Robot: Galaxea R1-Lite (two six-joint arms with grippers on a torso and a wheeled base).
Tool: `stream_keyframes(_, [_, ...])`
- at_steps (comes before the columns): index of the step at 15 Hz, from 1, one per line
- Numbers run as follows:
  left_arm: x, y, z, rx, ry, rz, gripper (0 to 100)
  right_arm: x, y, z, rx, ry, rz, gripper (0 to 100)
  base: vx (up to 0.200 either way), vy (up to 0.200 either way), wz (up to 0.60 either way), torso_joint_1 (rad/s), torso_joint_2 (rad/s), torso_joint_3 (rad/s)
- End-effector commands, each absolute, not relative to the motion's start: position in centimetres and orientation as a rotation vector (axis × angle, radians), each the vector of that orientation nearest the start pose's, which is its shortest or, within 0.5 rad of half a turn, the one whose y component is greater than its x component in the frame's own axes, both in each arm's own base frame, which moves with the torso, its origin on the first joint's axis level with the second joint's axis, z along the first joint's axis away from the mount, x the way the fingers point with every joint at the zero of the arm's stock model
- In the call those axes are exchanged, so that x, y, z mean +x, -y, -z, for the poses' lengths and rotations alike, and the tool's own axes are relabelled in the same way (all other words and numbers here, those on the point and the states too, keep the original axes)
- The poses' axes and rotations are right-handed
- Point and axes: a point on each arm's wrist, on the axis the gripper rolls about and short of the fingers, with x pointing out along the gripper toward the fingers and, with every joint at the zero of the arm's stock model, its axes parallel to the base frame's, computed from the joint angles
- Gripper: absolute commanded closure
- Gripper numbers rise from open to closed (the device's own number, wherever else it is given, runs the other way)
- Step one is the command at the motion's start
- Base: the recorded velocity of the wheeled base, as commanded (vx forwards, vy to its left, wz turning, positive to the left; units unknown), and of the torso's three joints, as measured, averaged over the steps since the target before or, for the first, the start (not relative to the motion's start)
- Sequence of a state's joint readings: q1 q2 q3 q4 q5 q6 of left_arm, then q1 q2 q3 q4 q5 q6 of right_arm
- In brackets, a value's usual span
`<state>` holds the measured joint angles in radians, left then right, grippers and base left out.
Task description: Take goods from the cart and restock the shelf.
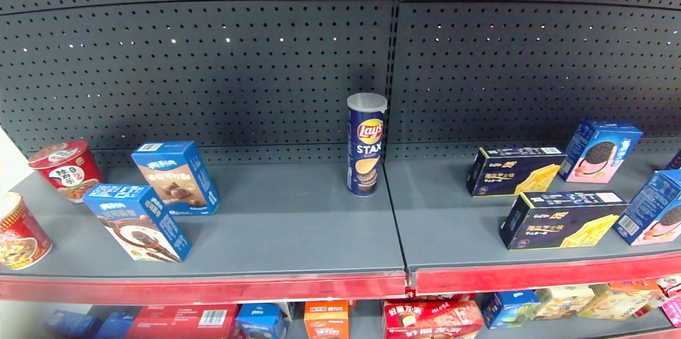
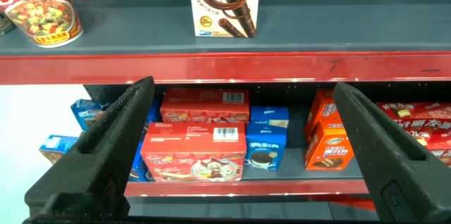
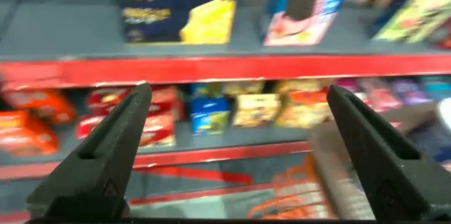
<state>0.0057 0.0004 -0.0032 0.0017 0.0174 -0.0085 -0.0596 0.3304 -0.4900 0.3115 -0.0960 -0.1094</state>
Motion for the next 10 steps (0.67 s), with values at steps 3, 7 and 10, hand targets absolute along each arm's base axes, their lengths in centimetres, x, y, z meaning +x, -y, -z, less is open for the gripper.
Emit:
stream_keyframes(3, [-2.3,0.0,-7.6,-0.009,0.002,-0.023,0,-2.6,0.4,-18.1,-0.157,-0.192,0.215,0,0.000,0.000,0.00,0.000,0.00,0.000])
stream_keyframes(7, [-2.3,0.0,-7.6,-0.009,0.002,-0.025,0,-2.9,0.6,-17.3,-0.173,-0.225,0.231,0,0.000,0.000,-0.45,-0.001,0.00,0.004])
stream_keyframes(10, [-2.3,0.0,-7.6,-0.008,0.002,-0.023,0,-2.3,0.6,-17.3,-0.172,-0.244,0.223,0,0.000,0.000,-0.60,0.002,0.00,0.002])
